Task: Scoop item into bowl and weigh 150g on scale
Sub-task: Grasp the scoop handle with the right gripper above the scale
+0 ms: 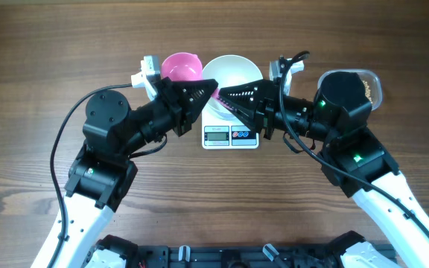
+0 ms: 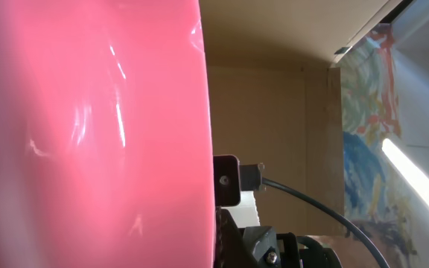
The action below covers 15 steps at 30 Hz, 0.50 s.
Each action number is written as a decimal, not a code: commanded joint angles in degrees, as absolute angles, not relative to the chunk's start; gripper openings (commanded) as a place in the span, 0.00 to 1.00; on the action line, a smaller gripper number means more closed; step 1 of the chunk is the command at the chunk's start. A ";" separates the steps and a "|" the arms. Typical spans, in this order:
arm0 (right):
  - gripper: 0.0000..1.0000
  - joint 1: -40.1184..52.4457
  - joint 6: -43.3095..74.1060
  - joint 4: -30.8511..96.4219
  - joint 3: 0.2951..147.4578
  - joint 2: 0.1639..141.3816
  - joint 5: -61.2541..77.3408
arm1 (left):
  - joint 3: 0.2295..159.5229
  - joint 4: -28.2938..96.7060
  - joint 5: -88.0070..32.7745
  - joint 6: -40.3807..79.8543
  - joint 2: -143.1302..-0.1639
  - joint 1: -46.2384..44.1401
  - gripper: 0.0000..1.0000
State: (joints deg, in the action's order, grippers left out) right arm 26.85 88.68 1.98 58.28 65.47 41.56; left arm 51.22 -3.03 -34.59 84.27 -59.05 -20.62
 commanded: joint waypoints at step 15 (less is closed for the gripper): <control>0.18 26.70 87.00 1.15 58.74 65.69 43.31 | 51.88 -3.22 -35.64 83.15 -59.09 -20.01 0.04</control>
